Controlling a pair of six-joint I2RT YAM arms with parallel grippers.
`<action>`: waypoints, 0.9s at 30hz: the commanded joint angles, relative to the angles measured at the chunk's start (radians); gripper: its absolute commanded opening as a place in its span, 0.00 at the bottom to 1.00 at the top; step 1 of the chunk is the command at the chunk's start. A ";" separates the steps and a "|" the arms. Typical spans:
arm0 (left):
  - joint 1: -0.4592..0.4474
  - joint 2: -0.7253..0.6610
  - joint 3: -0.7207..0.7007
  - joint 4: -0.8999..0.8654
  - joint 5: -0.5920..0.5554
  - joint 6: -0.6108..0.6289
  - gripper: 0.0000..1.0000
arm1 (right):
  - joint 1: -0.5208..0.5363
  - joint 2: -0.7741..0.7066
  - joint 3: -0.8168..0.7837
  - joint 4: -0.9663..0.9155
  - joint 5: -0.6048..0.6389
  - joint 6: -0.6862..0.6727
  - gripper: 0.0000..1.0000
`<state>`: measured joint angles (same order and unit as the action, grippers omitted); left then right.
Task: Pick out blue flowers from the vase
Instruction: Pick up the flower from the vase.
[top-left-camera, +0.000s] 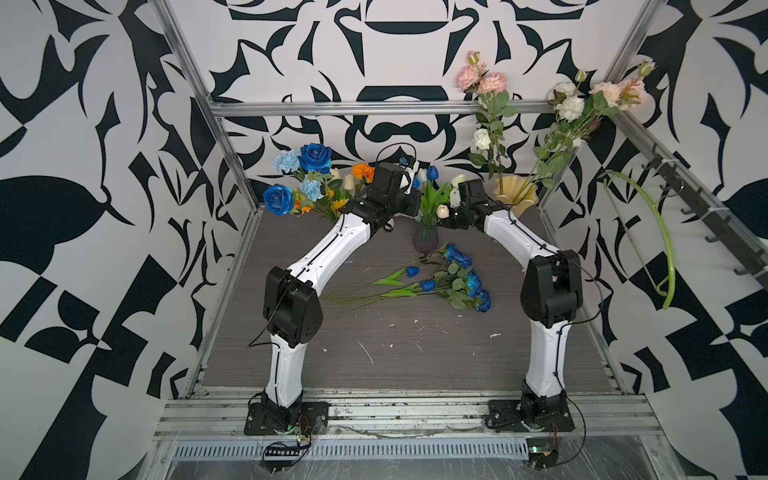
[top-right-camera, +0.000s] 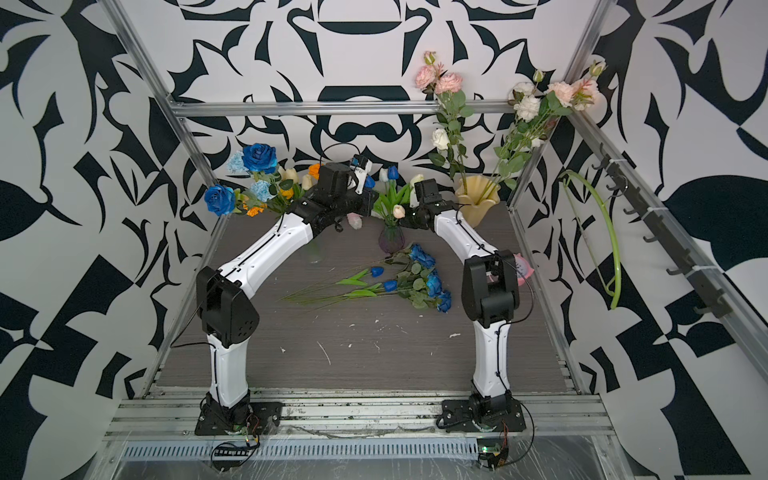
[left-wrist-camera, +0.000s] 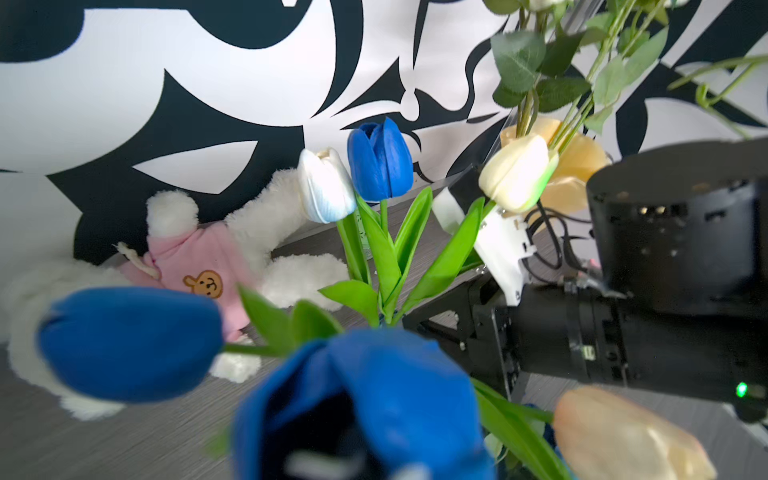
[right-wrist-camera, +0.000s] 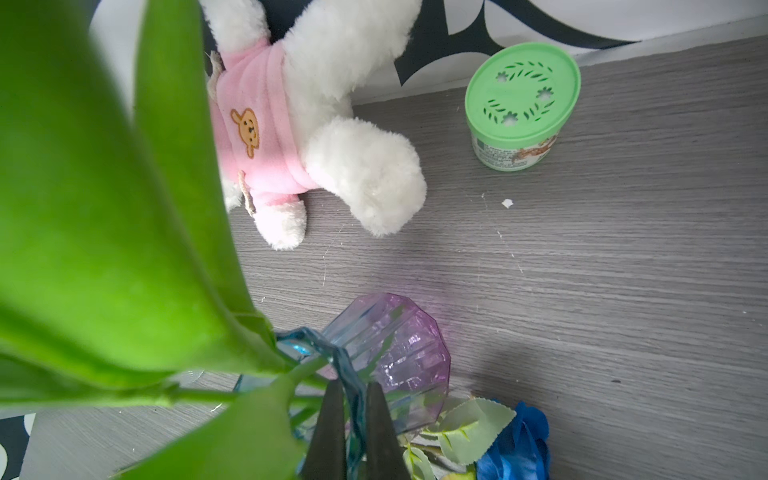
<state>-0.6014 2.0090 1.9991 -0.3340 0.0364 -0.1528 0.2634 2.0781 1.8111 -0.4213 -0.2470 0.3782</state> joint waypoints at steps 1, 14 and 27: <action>0.001 -0.017 0.033 -0.047 -0.007 0.030 0.11 | -0.003 -0.038 0.007 -0.012 0.006 0.006 0.00; -0.052 -0.065 0.267 -0.268 -0.132 0.226 0.00 | -0.008 -0.039 0.006 -0.008 0.001 0.008 0.00; -0.133 -0.269 0.293 -0.571 -0.271 0.367 0.00 | -0.019 -0.046 0.007 -0.009 -0.006 -0.001 0.00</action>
<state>-0.7101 1.7859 2.2795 -0.7761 -0.1783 0.1707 0.2508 2.0781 1.8111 -0.4213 -0.2550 0.3817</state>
